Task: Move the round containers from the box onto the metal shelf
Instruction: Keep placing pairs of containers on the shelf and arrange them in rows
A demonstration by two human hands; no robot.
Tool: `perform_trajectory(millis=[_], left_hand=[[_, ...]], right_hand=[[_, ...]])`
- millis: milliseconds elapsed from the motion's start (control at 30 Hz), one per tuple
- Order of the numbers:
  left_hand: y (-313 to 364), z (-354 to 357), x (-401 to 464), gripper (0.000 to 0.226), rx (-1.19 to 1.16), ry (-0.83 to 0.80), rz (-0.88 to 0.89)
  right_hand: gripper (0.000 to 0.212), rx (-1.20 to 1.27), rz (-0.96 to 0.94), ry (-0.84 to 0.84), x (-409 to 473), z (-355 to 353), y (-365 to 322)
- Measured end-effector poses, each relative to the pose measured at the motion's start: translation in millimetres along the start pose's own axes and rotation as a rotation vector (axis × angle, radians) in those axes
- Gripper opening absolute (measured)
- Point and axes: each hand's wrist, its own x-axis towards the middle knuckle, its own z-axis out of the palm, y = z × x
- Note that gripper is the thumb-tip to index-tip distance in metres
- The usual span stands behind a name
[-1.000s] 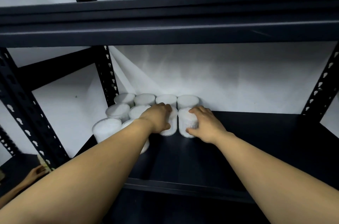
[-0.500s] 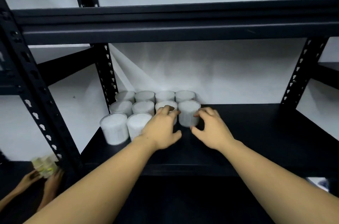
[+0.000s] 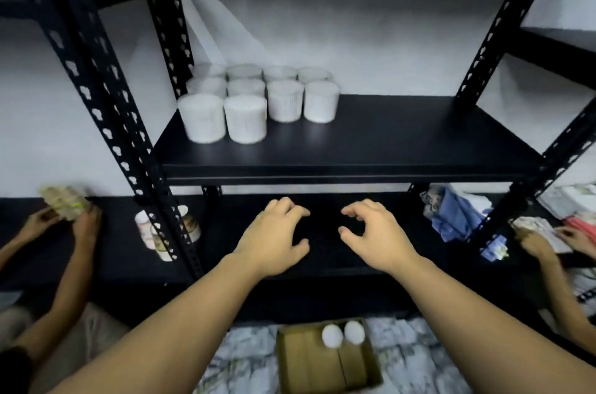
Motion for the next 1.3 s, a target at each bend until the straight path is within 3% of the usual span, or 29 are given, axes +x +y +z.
perform_trajectory(millis=[200,500,667,900,1100,1300], left_hand=[[-7.3,60.7,-52.1,0.063,-0.025,-0.372,-0.17],[11.6,138.6,-61.7,0.063,-0.043,-0.547,-0.249],[30.6,212.0,-54.1,0.06,-0.049,-0.596,-0.271],[19.8,373.8,-59.0,0.07,-0.094,-0.664,-0.347],[-8.9,497.5,-68.6,0.057,-0.147,-0.594,-0.419],[-47.6,606.5,-62.9,0.063,-0.102,-0.555,-0.44]], right_hand=[[0.05,-0.027,0.222,-0.344,-62.8,39.7,50.3],[0.055,0.034,0.376,-0.5,-101.1,58.5,128.2],[0.049,-0.003,0.394,-0.561,-115.2,88.7,191.0],[0.049,0.007,0.42,-0.692,-148.0,195.9,303.3],[0.046,0.006,0.438,-0.631,-149.5,291.5,386.3],[0.054,-0.065,0.44,-0.622,-142.8,387.5,456.9]])
